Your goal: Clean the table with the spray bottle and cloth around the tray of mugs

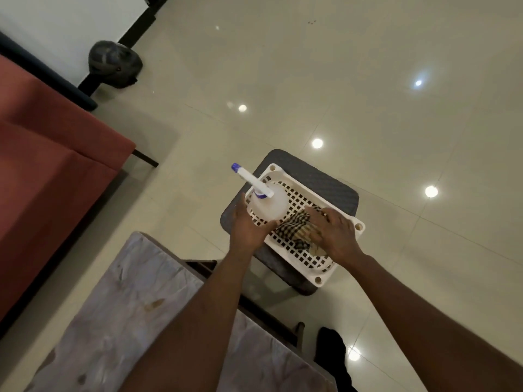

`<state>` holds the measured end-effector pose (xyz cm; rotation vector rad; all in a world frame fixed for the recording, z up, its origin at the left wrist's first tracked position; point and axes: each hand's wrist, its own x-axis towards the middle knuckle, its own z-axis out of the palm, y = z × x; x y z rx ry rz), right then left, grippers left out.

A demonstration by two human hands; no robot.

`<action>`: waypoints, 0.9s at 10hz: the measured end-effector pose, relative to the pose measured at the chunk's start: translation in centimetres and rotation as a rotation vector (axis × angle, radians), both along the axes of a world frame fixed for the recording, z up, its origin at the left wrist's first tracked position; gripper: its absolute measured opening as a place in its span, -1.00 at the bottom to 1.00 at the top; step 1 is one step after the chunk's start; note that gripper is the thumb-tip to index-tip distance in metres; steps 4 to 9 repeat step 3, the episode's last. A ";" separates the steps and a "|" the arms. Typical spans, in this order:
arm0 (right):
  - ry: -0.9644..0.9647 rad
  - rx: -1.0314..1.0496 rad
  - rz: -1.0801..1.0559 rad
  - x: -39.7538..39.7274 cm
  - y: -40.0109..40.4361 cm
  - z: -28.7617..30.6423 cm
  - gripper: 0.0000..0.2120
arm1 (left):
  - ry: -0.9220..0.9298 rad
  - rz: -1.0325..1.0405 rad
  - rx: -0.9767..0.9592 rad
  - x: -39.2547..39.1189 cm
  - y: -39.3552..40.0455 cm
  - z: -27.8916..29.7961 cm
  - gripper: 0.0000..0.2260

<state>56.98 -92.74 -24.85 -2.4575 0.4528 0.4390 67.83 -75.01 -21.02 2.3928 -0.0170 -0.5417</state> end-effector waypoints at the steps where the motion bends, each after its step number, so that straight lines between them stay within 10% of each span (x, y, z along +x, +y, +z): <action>1: -0.147 0.051 -0.136 -0.9 1.0 2.8 -0.50 | -0.029 0.026 -0.023 -1.2 2.9 2.9 -0.08; 3: -0.548 0.011 -0.079 -1.9 9.3 13.9 -0.53 | -0.323 0.121 -0.018 -5.1 13.1 13.8 -0.23; 9: -0.548 0.011 -0.079 -1.9 9.3 13.9 -0.53 | -0.323 0.121 -0.018 -5.1 13.1 13.8 -0.23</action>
